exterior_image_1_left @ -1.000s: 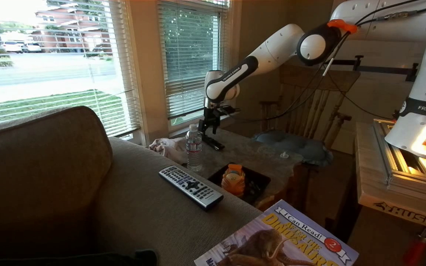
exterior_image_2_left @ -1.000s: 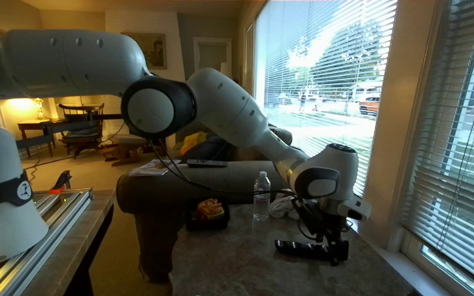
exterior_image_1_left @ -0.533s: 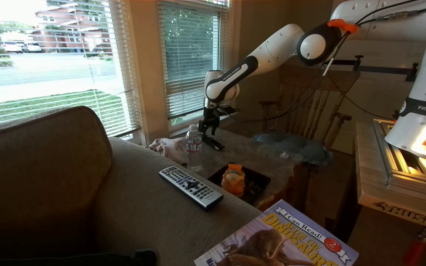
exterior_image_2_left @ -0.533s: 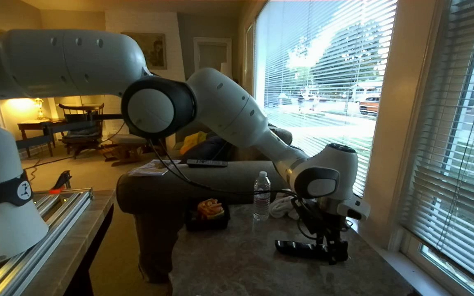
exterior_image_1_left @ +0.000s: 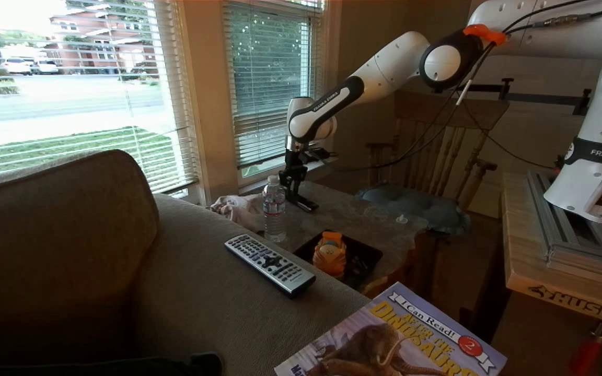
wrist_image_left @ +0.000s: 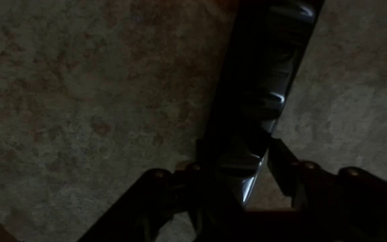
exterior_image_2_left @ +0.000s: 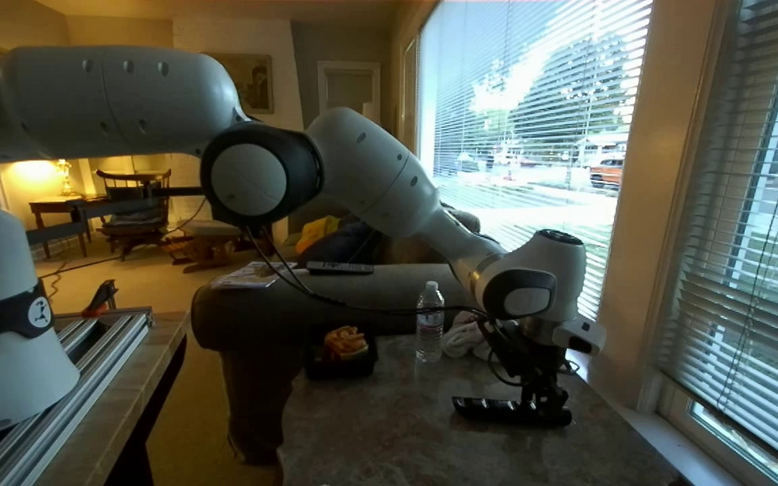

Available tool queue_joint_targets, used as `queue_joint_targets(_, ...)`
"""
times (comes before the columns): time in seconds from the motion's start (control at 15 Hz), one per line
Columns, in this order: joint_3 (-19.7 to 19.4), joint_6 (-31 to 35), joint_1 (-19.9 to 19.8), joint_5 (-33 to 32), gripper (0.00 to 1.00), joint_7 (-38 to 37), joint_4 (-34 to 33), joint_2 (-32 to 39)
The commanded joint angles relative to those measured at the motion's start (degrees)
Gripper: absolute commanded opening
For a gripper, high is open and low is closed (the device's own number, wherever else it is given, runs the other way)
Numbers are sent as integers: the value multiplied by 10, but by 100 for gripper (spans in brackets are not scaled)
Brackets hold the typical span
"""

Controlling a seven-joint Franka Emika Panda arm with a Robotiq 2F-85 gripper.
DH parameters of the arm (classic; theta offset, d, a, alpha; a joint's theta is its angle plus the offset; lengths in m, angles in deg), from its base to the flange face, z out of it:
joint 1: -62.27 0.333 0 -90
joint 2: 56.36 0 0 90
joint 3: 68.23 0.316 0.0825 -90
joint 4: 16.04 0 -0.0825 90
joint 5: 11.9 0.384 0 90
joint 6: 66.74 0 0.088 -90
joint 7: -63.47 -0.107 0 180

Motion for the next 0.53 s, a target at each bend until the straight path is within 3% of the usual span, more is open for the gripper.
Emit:
queue_joint_targets(0.0,2,-6,-3,0,22,14,-16,15)
queue_joint_targets(0.2,4,-16,-4,1,18,14,-28,16)
queue_joint_targets(0.33,3,-23,-4,-1,9,15,-53,25)
queue_joint_targets(0.4,2,-10,-4,-1,1,17,-27,8)
queue_joint_targets(0.47,2,-11,-4,-1,0,19,-32,11)
